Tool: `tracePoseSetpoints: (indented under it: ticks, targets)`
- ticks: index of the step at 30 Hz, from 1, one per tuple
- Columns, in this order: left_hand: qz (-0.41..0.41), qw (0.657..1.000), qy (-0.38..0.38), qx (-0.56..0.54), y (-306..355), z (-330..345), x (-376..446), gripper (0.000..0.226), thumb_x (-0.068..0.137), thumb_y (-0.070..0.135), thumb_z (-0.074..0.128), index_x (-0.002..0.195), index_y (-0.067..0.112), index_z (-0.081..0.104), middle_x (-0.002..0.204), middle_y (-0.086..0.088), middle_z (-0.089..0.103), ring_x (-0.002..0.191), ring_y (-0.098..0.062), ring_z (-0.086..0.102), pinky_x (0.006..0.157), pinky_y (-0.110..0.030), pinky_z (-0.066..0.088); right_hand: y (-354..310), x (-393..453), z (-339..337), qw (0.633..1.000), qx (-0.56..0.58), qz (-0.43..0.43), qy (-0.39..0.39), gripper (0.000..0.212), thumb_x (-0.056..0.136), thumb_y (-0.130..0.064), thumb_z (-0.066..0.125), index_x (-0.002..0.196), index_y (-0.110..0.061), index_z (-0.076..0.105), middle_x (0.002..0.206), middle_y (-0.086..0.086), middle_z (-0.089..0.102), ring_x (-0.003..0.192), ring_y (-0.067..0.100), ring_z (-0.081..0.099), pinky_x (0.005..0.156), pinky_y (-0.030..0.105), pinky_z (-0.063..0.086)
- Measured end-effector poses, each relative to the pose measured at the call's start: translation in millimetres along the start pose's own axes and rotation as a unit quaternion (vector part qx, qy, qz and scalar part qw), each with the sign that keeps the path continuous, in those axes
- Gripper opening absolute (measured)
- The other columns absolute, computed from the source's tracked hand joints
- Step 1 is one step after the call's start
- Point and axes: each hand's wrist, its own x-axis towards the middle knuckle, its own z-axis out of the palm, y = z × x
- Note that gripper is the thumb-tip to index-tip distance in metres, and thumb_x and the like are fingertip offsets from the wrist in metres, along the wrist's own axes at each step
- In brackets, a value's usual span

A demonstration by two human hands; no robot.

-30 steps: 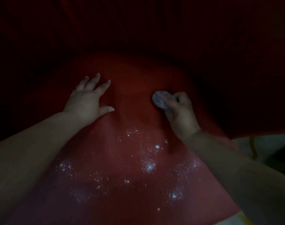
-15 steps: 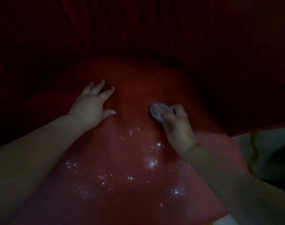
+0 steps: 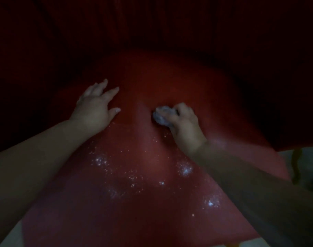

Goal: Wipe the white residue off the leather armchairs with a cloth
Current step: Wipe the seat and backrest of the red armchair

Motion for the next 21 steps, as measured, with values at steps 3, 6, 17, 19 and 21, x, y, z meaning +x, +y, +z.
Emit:
tracePoseSetpoints:
  ticks: [3, 6, 17, 19, 21]
  targets:
    - [-0.016, 1.0, -0.015, -0.002, -14.8, 2.1, -18.6, 0.066, 0.091, 0.041, 0.059, 0.15, 0.031, 0.03, 0.161, -0.003, 0.011, 0.147, -0.029, 0.01, 0.118, -0.048, 0.016, -9.7, -53.8, -1.1, 0.993, -0.012, -0.09, -0.079, 0.041, 0.088, -0.012, 0.058, 0.123, -0.032, 0.063, 0.095, 0.002, 0.052, 0.086, 0.023, 0.05, 0.072, 0.042, 0.046]
    - [-0.055, 0.998, -0.01, -0.029, -29.8, -0.9, -32.9, 0.067, 0.09, 0.041, 0.06, 0.15, 0.033, 0.029, 0.161, -0.001, 0.011, 0.146, -0.028, 0.01, 0.117, -0.049, 0.016, -11.7, -51.1, -5.6, 0.989, 0.006, -0.08, -0.123, 0.035, 0.09, -0.027, 0.048, 0.122, -0.03, 0.063, 0.1, -0.01, 0.048, 0.093, 0.011, 0.049, 0.08, 0.029, 0.041]
    - [-0.098, 0.991, -0.016, -0.093, -76.5, 10.8, -50.5, 0.062, 0.097, 0.021, 0.052, 0.147, 0.046, 0.025, 0.162, 0.002, 0.007, 0.146, -0.031, 0.006, 0.117, -0.039, 0.009, -61.0, 47.5, 63.0, 0.987, -0.002, -0.148, -0.064, 0.016, 0.093, -0.028, 0.06, 0.108, -0.032, 0.063, 0.115, 0.01, 0.052, 0.109, 0.026, 0.052, 0.097, 0.042, 0.045]
    - [-0.098, 0.989, -0.019, -0.112, -82.3, 7.6, -53.0, 0.064, 0.096, 0.015, 0.053, 0.146, 0.046, 0.029, 0.162, 0.004, 0.007, 0.146, -0.028, 0.006, 0.116, -0.037, 0.008, -57.1, 13.2, 54.5, 0.981, 0.025, -0.16, -0.104, 0.021, 0.092, -0.022, 0.057, 0.111, -0.029, 0.065, 0.115, 0.011, 0.052, 0.108, 0.027, 0.051, 0.096, 0.039, 0.044]
    - [-0.098, 0.987, -0.025, -0.126, -87.8, 3.6, -56.4, 0.067, 0.094, 0.01, 0.055, 0.145, 0.045, 0.031, 0.162, 0.004, 0.006, 0.146, -0.027, 0.005, 0.117, -0.037, 0.009, -55.0, -12.0, 45.5, 0.973, 0.028, -0.167, -0.158, 0.036, 0.092, -0.015, 0.052, 0.123, -0.029, 0.062, 0.107, 0.002, 0.048, 0.101, 0.018, 0.046, 0.091, 0.019, 0.039]
